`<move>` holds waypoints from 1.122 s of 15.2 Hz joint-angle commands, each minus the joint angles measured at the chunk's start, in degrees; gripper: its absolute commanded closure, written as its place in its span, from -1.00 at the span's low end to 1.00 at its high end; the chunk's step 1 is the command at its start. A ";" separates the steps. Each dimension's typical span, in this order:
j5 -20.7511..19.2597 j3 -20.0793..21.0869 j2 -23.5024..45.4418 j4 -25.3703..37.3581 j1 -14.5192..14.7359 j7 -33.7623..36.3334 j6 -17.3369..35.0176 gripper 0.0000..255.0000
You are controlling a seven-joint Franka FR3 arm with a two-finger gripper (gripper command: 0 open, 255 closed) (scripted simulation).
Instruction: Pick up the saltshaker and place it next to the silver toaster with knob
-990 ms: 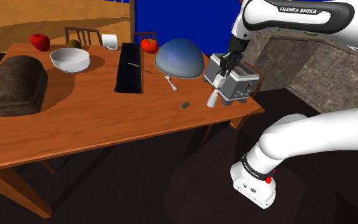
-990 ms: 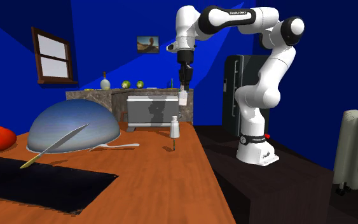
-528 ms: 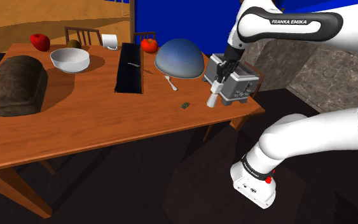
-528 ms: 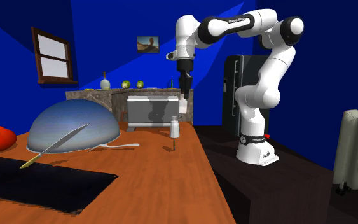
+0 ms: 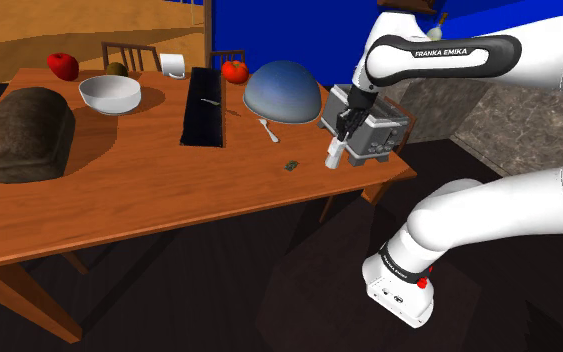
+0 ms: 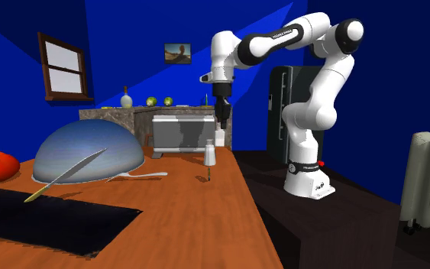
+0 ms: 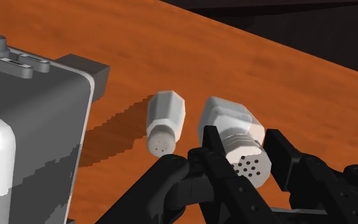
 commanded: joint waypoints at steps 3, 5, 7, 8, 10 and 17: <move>-0.10 -0.15 0.98 -2.59 -0.02 0.03 3.60 1.00; -0.15 -0.24 1.58 -3.76 -0.04 0.02 5.36 1.00; -0.21 -0.33 2.24 -4.88 -0.05 0.02 7.15 1.00; -0.23 -0.38 2.61 -5.43 -0.05 0.02 8.06 1.00; -0.28 -0.47 3.40 -6.49 -0.06 0.01 9.91 1.00; -0.36 -0.66 5.20 -8.43 -0.07 -0.02 13.65 1.00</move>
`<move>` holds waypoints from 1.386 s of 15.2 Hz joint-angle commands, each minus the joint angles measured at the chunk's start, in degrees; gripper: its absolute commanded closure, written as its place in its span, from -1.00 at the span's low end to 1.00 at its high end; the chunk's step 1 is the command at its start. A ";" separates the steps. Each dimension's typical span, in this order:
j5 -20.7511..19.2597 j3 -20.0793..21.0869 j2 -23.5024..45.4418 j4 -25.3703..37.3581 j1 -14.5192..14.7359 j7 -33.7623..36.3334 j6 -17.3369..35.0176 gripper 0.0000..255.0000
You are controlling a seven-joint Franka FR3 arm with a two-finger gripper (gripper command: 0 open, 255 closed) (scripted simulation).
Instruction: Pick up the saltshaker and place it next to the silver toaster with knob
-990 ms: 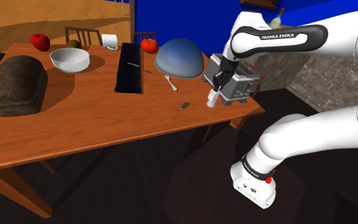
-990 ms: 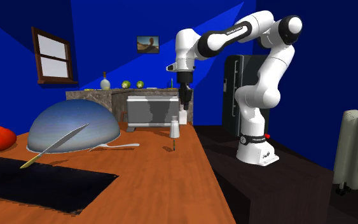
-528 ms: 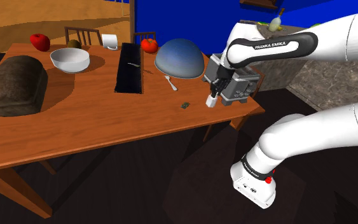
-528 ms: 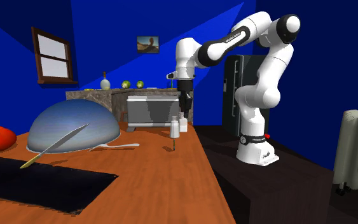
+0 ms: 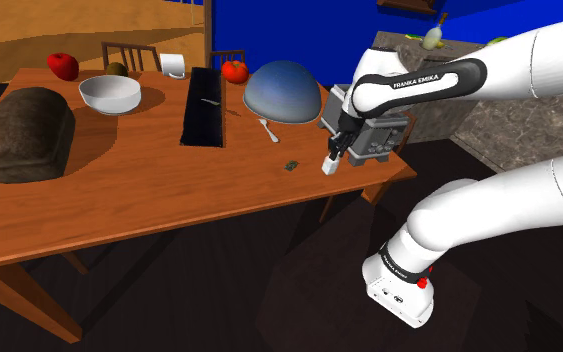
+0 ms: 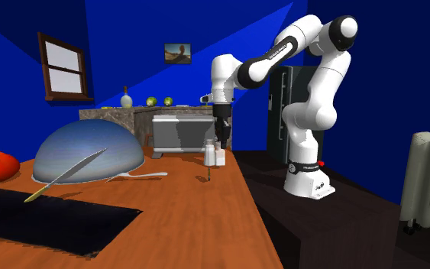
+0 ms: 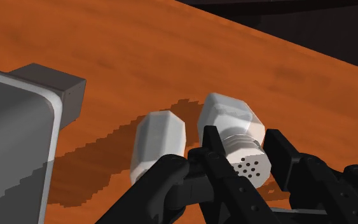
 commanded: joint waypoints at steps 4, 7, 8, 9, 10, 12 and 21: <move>-0.01 -0.03 0.14 0.00 -0.01 -0.04 0.16 1.00; -0.01 -0.03 0.14 0.00 -0.01 -0.03 0.16 -1.00; -0.01 -0.03 0.14 0.00 -0.01 -0.03 0.16 -1.00; -0.01 -0.03 0.14 0.00 -0.01 -0.03 0.16 -1.00; -0.01 -0.03 0.14 0.00 -0.01 -0.03 0.16 -1.00; 0.09 0.20 -2.08 2.49 -0.01 -0.01 -4.55 -1.00; 0.20 0.40 -3.64 4.96 0.01 0.00 -8.59 -1.00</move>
